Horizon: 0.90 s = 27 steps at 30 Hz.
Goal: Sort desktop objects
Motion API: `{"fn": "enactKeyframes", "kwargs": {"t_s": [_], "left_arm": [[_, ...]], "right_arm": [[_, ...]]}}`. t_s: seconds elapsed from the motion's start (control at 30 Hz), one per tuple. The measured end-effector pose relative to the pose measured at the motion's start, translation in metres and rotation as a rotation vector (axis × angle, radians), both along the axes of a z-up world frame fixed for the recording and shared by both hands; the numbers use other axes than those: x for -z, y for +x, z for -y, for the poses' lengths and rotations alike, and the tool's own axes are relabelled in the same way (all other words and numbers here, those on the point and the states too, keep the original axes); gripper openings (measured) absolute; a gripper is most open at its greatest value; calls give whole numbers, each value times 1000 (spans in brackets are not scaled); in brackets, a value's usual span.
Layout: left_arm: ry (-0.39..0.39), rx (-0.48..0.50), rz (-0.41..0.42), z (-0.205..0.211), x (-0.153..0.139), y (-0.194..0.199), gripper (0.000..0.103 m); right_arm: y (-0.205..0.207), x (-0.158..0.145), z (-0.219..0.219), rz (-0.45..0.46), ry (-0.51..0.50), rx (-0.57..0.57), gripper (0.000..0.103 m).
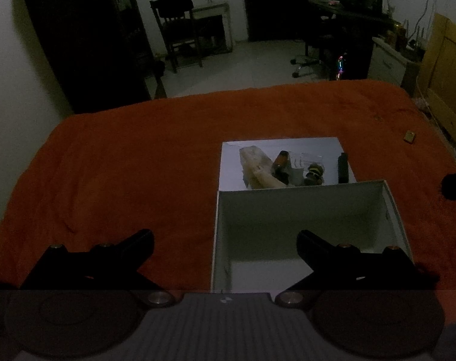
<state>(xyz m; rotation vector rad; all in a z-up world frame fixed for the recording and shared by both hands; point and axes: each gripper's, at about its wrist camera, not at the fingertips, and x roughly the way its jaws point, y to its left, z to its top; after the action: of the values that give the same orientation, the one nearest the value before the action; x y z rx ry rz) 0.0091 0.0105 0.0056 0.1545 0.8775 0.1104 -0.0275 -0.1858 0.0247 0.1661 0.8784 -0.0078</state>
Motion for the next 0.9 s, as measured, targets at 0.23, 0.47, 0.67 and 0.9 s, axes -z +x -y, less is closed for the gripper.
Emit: {"fn": "enactKeyframes", "kwargs": {"t_s": [0.23, 0.47, 0.67, 0.9], "left_arm": [[20, -3, -24, 2, 4, 3, 103], [14, 4, -21, 4, 8, 6, 103], [-5, 30, -20, 6, 7, 6, 103], [-46, 34, 11, 9, 5, 12, 103]], "right_arm": [[2, 3, -2, -15, 1, 6, 103], [1, 3, -3, -26, 2, 0, 103], [2, 6, -4, -41, -11, -15, 103], [5, 4, 0, -45, 1, -3, 103]]}}
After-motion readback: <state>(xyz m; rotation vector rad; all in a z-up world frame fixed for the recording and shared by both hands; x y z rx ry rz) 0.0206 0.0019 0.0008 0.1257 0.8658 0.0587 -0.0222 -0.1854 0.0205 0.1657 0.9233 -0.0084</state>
